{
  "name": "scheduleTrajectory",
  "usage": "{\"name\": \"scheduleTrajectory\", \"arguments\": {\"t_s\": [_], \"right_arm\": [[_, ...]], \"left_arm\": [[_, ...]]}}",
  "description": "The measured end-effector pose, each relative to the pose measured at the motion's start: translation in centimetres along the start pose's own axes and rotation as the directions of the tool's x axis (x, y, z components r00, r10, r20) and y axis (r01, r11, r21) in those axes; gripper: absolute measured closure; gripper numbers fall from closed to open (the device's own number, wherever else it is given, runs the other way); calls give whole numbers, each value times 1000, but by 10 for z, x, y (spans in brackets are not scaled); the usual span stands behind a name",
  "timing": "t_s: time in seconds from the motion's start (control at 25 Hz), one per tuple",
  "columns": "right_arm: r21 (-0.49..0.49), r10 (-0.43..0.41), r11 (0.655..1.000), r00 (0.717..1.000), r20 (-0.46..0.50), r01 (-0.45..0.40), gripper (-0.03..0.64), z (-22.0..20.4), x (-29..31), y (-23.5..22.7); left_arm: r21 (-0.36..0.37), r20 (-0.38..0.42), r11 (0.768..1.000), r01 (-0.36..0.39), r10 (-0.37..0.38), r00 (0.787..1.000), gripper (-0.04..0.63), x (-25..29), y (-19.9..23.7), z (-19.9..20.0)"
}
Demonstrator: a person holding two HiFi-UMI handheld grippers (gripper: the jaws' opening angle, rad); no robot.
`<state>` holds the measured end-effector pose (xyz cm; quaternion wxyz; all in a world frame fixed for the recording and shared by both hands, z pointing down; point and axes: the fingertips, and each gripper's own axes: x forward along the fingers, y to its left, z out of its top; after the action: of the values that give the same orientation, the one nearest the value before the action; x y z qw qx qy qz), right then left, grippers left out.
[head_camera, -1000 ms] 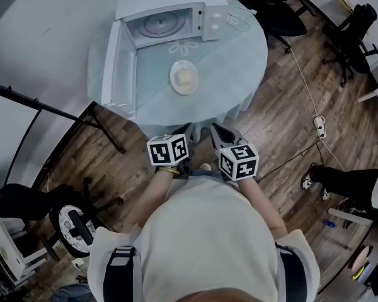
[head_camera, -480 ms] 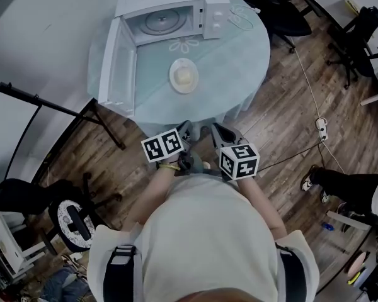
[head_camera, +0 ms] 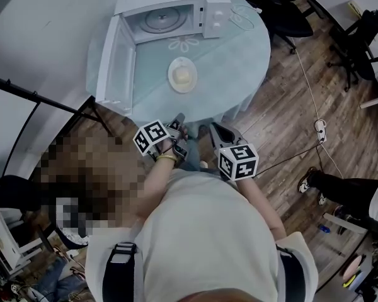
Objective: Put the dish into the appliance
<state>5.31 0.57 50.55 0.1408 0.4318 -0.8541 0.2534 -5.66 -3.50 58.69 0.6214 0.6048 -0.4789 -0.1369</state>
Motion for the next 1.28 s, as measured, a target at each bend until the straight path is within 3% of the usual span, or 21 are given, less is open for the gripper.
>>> {"name": "scheduleTrajectory", "arguments": {"t_s": [0.4, 1.2, 1.28], "right_arm": [[-31, -30, 999, 1000, -1, 30, 611, 15, 8, -21], [-60, -59, 996, 998, -20, 58, 611, 37, 47, -51], [-61, -59, 997, 998, -24, 57, 611, 38, 51, -52]], "left_arm": [[-174, 9, 984, -23, 25, 1000, 586, 38, 21, 18], [-226, 11, 974, -33, 36, 999, 584, 85, 36, 48], [-241, 14, 970, -21, 25, 1000, 557, 89, 36, 50]]}}
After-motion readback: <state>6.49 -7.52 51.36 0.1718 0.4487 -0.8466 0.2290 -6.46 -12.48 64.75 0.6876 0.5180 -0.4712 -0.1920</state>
